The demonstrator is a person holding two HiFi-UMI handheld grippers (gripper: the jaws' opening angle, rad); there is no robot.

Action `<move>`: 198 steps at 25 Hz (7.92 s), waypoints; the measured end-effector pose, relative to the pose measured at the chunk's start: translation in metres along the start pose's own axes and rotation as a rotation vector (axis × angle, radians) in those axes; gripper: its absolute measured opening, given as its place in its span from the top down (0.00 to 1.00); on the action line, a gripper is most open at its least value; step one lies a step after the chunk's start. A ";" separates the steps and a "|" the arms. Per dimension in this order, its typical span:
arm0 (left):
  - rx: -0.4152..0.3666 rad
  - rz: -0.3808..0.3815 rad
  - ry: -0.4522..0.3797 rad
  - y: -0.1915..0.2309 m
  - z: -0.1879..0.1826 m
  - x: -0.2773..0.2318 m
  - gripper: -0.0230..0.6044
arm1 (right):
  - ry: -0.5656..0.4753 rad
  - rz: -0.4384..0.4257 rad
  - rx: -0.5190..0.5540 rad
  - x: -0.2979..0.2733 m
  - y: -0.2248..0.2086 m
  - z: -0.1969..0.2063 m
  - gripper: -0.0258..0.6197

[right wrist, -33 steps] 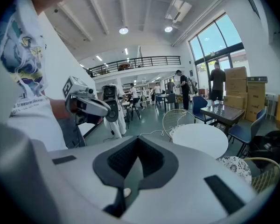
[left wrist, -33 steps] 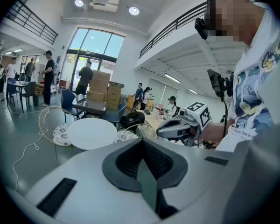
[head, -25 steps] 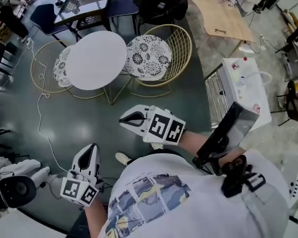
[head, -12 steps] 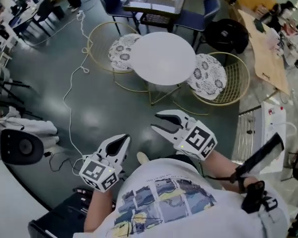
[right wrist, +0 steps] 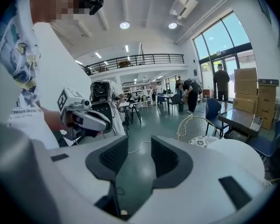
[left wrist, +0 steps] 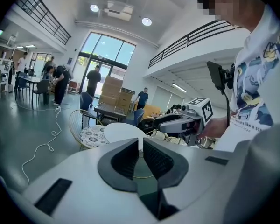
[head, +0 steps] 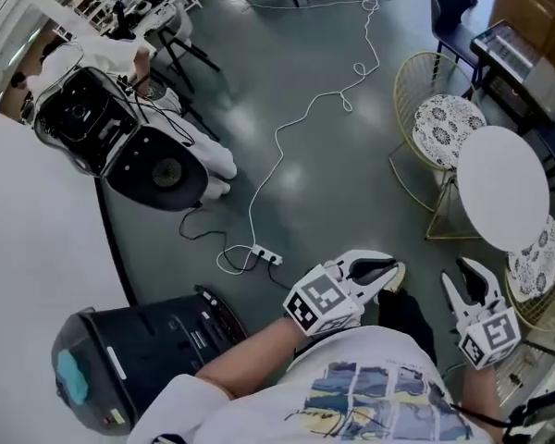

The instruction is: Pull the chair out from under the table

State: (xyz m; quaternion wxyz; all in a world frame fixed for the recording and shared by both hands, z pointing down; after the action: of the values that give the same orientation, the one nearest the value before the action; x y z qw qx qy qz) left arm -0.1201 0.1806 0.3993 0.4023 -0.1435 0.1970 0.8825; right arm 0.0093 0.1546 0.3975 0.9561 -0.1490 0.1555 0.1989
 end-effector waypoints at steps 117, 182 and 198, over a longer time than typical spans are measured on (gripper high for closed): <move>0.250 -0.329 0.681 0.869 -0.067 -0.540 0.95 | 0.081 0.698 -0.430 -0.265 -0.406 -0.157 0.75; -0.363 0.411 0.166 0.152 -0.118 -0.162 0.95 | -0.080 0.296 -0.122 -0.081 -0.173 -0.051 0.93; -0.283 0.418 0.156 0.211 -0.099 -0.063 0.95 | -0.032 0.268 -0.081 -0.173 -0.070 -0.090 0.94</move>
State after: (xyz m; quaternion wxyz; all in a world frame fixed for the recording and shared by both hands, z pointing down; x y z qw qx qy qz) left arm -0.2321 -0.0324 0.3871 0.1709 -0.2223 0.1274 0.9514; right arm -0.1329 0.0038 0.3929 0.9165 -0.1619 0.1505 0.3334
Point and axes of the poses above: the fingertips, and each gripper's own axes: x backward along the fingers, y to its left, z out of its underside, the point moved 2 cm from there along x, backward along the fingers, and after that the axes turned 12 degrees about -z, right-handed, at the moved point
